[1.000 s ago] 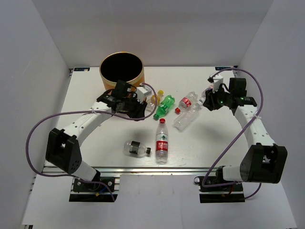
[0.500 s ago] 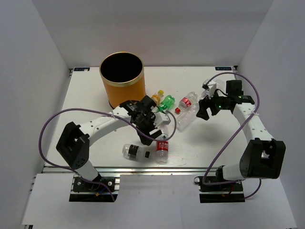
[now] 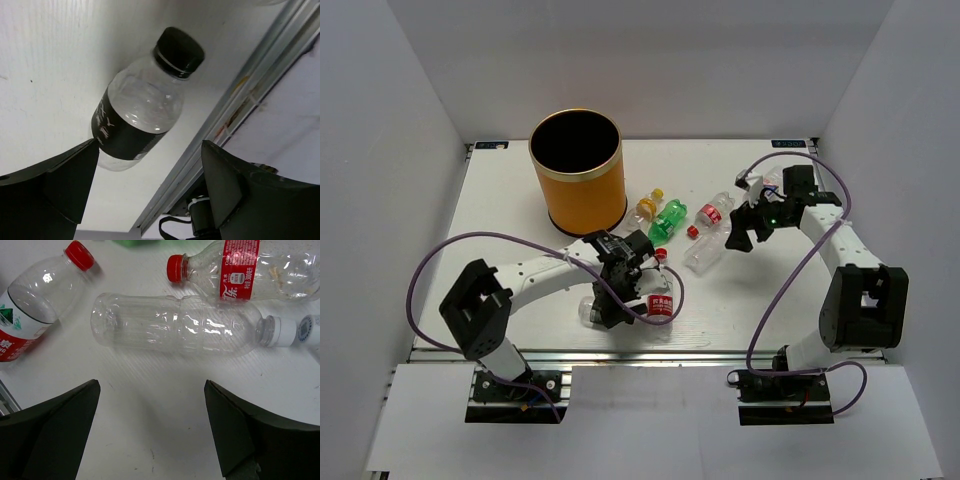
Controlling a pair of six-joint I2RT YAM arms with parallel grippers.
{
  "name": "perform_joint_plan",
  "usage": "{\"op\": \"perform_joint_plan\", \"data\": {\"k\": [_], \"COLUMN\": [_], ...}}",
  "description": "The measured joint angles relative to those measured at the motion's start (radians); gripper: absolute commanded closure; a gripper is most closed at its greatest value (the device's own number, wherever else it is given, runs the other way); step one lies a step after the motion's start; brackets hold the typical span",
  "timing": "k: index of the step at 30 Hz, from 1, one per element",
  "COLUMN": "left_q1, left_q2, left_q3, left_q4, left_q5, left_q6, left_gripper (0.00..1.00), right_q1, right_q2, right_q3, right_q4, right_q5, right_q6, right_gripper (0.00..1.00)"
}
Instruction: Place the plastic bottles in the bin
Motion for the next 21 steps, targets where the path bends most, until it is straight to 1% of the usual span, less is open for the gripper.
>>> {"op": "perform_joint_plan", "data": {"k": [3, 8, 11, 12, 13, 14, 15, 16, 18, 19, 21], "left_q1": [-0.001, -0.006, -0.014, -0.017, -0.019, -0.021, -0.021, -0.021, -0.023, -0.023, -0.021], "left_q2": [0.021, 0.119, 0.160, 0.167, 0.172, 0.178, 0.181, 0.180, 0.180, 0.183, 0.188], "left_q3": [-0.021, -0.023, -0.042, -0.051, -0.063, -0.071, -0.073, -0.069, -0.050, -0.023, 0.072], "left_q4": [0.010, 0.050, 0.098, 0.111, 0.123, 0.129, 0.130, 0.123, 0.117, 0.103, 0.068], "left_q5": [-0.038, -0.063, -0.069, -0.071, -0.075, -0.077, -0.078, -0.079, -0.087, -0.092, -0.100], "left_q6": [0.006, 0.016, 0.018, 0.016, 0.014, 0.005, 0.000, -0.004, -0.021, -0.026, -0.040], "left_gripper": [0.07, 0.07, 0.13, 0.17, 0.31, 0.42, 0.52, 0.66, 0.79, 0.85, 0.85], "right_q1": [0.000, 0.008, 0.018, 0.022, 0.026, 0.029, 0.033, 0.034, 0.034, 0.033, 0.033], "right_q2": [0.003, -0.001, -0.014, -0.021, -0.027, -0.032, -0.036, -0.039, -0.040, -0.040, -0.040], "right_q3": [0.010, 0.024, 0.025, 0.026, 0.028, 0.031, 0.033, 0.035, 0.041, 0.041, 0.042], "right_q4": [-0.002, -0.008, -0.016, -0.016, -0.017, -0.018, -0.020, -0.022, -0.034, -0.042, -0.076], "right_q5": [-0.015, -0.039, -0.044, -0.044, -0.044, -0.044, -0.045, -0.048, -0.051, -0.052, -0.051], "right_q6": [0.000, -0.006, -0.022, -0.034, -0.051, -0.071, -0.105, -0.158, -0.261, -0.333, -0.486], "right_gripper": [0.10, 0.10, 0.10, 0.10, 0.10, 0.10, 0.13, 0.20, 0.30, 0.39, 0.46]}}
